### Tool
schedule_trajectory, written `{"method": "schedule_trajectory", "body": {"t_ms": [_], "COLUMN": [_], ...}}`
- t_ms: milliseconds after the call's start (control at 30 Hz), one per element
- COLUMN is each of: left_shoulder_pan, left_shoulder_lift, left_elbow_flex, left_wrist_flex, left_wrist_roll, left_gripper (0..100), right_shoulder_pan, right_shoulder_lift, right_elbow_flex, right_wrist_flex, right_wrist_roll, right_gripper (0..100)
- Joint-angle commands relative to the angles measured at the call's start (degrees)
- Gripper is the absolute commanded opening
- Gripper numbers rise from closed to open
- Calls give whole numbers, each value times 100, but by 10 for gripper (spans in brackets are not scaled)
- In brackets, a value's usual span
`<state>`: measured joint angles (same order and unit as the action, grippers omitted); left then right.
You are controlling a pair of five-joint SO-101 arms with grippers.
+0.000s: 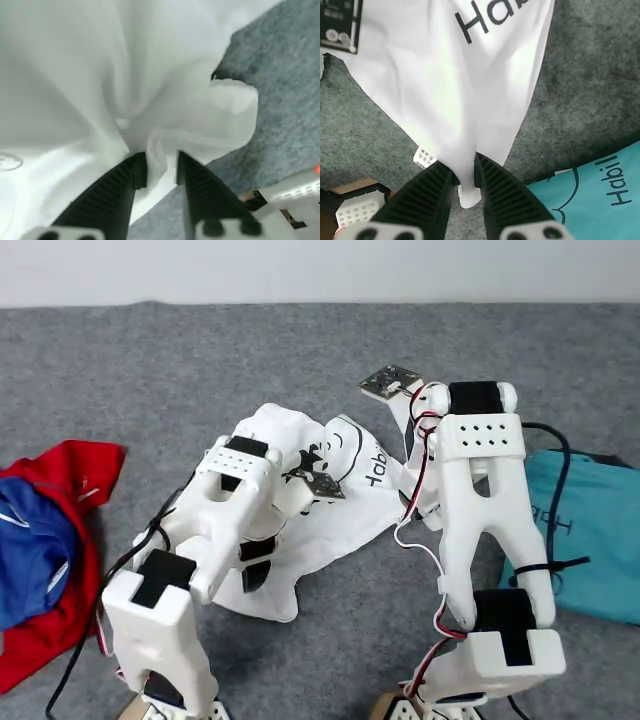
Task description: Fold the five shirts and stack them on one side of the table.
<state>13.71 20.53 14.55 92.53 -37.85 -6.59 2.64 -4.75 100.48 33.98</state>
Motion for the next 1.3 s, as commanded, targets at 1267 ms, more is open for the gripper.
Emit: {"method": "schedule_trajectory", "body": {"t_ms": [1267], "left_shoulder_pan": [-1618], "left_shoulder_lift": [-7112], "left_elbow_flex": [-2826], "left_wrist_flex": [-967], "left_wrist_roll": [2681], "left_gripper": [5], "right_shoulder_pan": [831], "right_shoulder_lift": [-5692], "right_elbow_flex": [-53], "right_wrist_flex": [-1596], "right_wrist_roll": [114], "right_gripper": [10]}}
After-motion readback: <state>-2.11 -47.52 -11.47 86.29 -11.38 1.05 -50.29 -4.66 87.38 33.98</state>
